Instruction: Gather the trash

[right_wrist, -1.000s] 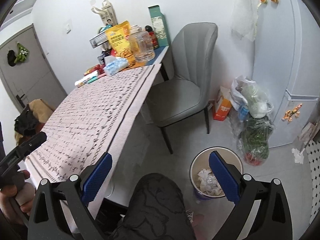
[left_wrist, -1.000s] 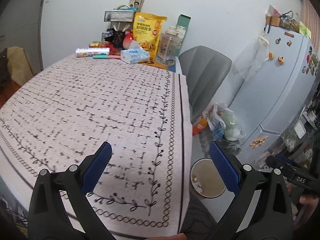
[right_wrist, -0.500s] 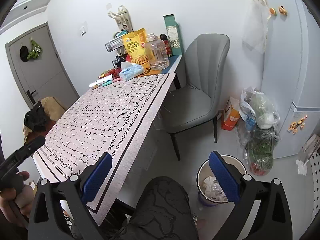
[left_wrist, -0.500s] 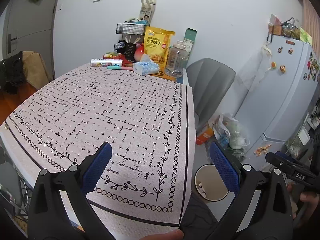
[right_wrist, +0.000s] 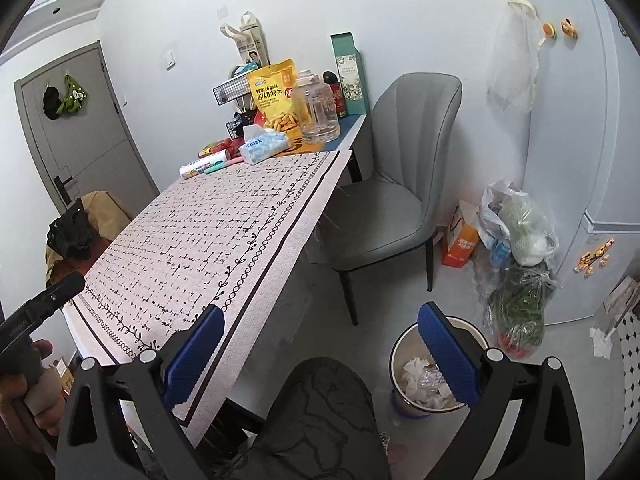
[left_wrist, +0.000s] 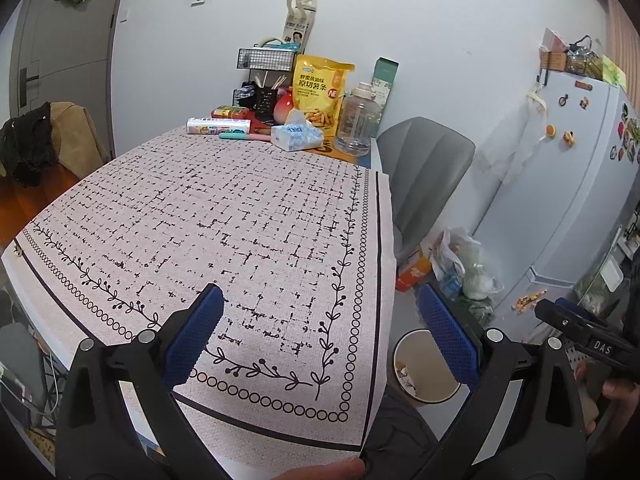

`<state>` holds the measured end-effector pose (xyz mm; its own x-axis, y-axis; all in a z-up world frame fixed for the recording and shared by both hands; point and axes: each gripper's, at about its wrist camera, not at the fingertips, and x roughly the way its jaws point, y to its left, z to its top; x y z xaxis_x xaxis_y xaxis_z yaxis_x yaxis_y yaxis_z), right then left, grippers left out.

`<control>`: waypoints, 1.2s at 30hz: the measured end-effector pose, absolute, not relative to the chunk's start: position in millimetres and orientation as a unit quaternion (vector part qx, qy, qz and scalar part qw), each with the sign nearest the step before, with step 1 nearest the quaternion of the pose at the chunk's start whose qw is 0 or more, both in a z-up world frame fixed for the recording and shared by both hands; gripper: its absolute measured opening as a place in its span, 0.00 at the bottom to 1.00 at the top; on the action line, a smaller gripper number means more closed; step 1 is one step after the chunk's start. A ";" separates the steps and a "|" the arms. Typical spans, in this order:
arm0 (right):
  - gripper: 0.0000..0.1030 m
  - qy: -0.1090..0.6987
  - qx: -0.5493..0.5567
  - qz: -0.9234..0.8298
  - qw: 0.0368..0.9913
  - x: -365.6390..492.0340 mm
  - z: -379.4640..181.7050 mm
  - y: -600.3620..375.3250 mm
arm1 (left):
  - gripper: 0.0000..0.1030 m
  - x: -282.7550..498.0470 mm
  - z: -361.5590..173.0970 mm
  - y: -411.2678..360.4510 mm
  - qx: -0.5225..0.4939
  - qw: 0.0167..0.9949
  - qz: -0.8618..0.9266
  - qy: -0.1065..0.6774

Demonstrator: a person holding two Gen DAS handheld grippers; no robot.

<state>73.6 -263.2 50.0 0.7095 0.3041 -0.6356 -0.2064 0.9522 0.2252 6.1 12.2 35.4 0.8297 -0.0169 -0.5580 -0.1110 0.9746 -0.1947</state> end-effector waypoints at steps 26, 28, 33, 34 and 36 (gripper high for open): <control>0.92 0.341 0.050 0.118 0.931 70.0 57.1 -266.3 | 0.94 8.1 33.0 12.7 -0.116 0.951 0.019 0.286; 0.92 0.341 0.053 0.115 0.931 72.1 57.2 -269.1 | 0.94 7.9 32.7 12.4 -0.115 0.951 0.019 0.285; 0.92 0.343 0.056 0.117 0.930 73.9 56.1 -268.6 | 0.94 8.1 32.4 10.7 -0.117 0.950 0.020 0.287; 0.92 0.343 0.056 0.118 0.930 74.0 55.9 -268.0 | 0.94 8.4 32.6 9.9 -0.116 0.951 0.019 0.287; 0.92 0.343 0.054 0.120 0.930 73.9 55.2 -267.6 | 0.94 8.1 32.7 8.8 -0.116 0.951 0.019 0.287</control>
